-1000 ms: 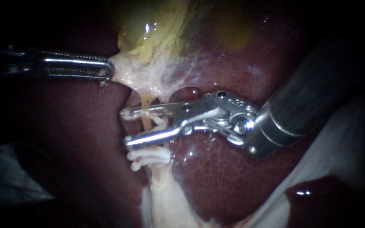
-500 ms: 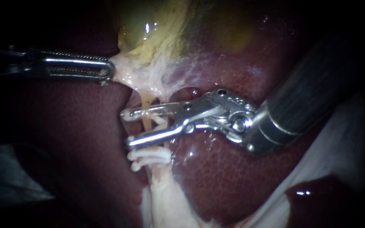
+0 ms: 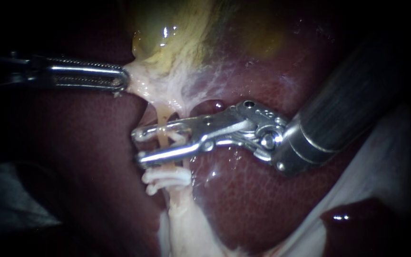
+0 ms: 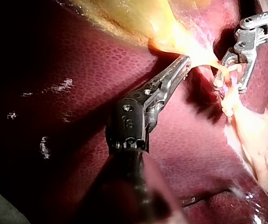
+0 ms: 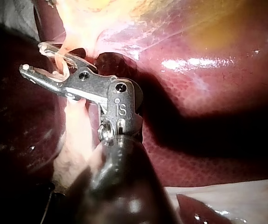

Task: Clipping third clip left tube

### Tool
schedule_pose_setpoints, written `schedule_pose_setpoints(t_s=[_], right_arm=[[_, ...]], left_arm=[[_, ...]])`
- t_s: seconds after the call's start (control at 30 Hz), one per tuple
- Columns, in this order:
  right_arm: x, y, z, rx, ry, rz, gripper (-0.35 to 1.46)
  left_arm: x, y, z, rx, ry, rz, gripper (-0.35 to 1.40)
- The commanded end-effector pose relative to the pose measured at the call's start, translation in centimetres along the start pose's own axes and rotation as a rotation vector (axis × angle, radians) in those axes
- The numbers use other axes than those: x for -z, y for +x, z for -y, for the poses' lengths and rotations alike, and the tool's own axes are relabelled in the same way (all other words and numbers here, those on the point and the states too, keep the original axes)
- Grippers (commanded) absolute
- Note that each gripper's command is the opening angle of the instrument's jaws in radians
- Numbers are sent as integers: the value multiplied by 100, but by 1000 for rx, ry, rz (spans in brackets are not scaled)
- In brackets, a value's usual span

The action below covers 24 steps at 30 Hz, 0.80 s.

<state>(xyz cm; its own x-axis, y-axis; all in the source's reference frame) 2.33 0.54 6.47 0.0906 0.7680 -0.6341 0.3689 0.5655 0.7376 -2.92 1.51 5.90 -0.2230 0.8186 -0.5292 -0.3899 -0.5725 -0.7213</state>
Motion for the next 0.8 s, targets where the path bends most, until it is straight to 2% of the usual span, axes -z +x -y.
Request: schedule_pose_setpoints(t_s=[0.03,0.1,0.17,0.2,0.33,0.8], right_arm=[[1,0,0,0,0,0,16],[1,0,0,0,0,0,4],[3,-1,2,0,2,1,-30],[3,-1,3,-30,2,-2,-35],[1,0,4,-30,-1,15,-35],[1,-1,4,-30,-1,15,-35]], left_arm=[[0,0,0,0,0,0,-35],[0,0,0,0,0,0,-35],[0,0,0,0,0,0,-35],[0,0,0,0,0,0,-35],[-1,1,0,0,0,0,-35],[-1,1,0,0,0,0,-35]])
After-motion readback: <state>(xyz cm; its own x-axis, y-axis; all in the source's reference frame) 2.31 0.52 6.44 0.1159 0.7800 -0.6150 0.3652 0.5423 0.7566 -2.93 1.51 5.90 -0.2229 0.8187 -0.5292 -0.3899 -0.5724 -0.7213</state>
